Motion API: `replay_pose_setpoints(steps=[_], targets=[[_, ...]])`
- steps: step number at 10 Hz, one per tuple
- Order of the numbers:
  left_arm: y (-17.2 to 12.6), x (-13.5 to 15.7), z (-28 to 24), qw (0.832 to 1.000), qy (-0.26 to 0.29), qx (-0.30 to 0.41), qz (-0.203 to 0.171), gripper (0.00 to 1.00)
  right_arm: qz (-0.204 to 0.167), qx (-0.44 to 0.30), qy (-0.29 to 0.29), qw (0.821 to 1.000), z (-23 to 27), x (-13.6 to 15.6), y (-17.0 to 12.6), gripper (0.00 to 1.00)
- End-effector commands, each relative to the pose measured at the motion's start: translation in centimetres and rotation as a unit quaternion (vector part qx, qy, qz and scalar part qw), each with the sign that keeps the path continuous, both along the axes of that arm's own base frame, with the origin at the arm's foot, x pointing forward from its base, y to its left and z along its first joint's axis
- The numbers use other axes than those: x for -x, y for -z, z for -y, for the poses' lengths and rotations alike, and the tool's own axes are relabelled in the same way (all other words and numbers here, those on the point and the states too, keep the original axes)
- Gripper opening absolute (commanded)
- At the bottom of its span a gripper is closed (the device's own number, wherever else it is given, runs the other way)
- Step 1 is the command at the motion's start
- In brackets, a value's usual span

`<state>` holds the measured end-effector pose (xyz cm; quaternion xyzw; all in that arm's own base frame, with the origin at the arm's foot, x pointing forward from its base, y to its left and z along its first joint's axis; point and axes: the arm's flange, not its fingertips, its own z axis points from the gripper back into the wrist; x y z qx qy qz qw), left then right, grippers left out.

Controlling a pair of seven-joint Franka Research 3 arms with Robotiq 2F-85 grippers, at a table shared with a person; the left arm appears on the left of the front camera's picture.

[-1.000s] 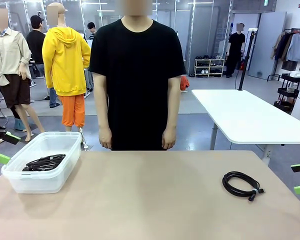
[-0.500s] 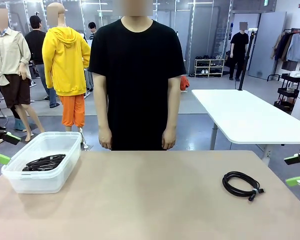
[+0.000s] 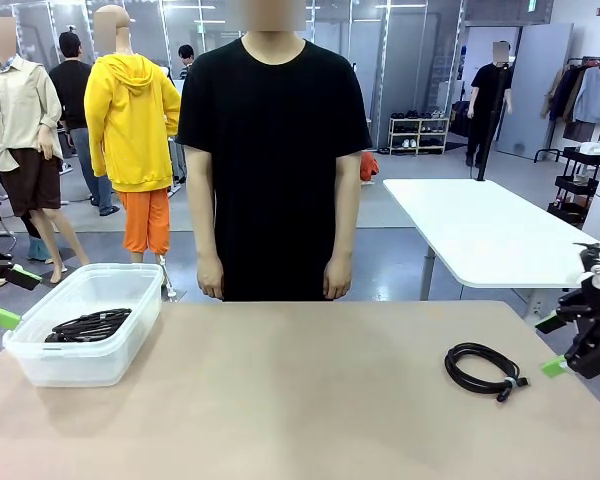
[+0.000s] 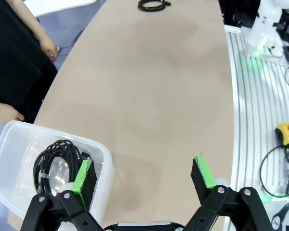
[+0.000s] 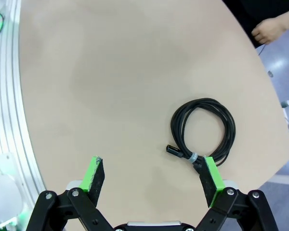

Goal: Organize and store the cables.
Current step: Place the USB Extension Cable into the Organizing box.

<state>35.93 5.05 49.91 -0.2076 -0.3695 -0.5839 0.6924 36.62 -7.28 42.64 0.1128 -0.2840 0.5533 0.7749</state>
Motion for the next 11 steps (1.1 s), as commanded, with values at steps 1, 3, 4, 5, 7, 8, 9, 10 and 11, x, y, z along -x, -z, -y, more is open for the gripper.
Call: replay_pose_setpoints(steps=[1,3,4,5,7,8,9,10,11], targets=[[-0.2,0.3,0.2,1.000,-0.002,0.005,-0.009,1.00,-0.008,0.046,-0.013,0.999,-1.0,-1.5,-0.6,1.00],[-0.2,0.3,0.2,1.000,-0.002,0.005,-0.009,1.00,-0.014,0.083,-0.035,0.996,-2.6,-2.6,-0.2,1.00],[-0.2,0.3,0.2,1.000,-0.002,0.005,-0.009,1.00,-0.025,0.098,-0.043,0.994,-2.9,-3.4,0.1,1.00],[-0.2,0.3,0.2,1.000,-0.002,0.005,-0.009,1.00,-0.037,0.113,-0.061,0.991,-3.2,-4.1,0.4,1.00],[-0.2,0.3,0.2,1.000,-0.002,0.005,-0.009,1.00,-0.058,0.159,-0.138,0.976,-3.7,-6.0,2.2,1.00],[-0.2,0.3,0.2,1.000,-0.002,0.005,-0.009,1.00,-0.073,0.176,-0.169,0.967,-3.6,-6.9,3.4,1.00],[-0.2,0.3,0.2,1.000,-0.002,0.005,-0.009,1.00,-0.090,0.185,-0.176,0.963,-3.3,-7.8,4.4,1.00],[-0.2,0.3,0.2,1.000,-0.002,0.005,-0.009,1.00,-0.106,0.190,-0.180,0.959,-3.3,-8.5,5.6,1.00],[-0.2,0.3,0.2,1.000,-0.002,0.005,-0.009,1.00,-0.115,0.192,-0.179,0.958,-3.2,-9.0,6.9,1.00]])
